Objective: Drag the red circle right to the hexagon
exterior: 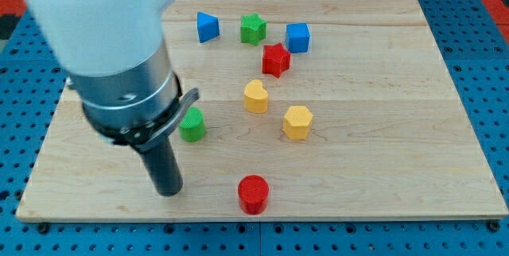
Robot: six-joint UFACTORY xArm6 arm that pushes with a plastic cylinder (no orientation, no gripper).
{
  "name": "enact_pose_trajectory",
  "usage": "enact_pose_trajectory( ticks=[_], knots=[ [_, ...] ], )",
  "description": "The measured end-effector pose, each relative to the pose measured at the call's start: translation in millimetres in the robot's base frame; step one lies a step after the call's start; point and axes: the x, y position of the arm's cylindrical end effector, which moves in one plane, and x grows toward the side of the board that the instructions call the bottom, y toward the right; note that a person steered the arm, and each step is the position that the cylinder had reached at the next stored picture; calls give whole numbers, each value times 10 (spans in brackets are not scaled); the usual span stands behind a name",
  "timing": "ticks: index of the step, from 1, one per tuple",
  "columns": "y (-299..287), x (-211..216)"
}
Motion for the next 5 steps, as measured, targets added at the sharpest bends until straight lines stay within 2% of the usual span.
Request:
enact_pose_trajectory(
  ticks=[1,2,3,4,5],
  knots=[
    [870,147],
    [1532,-6],
    [1931,62],
    [1896,296],
    [2351,193]
  ],
)
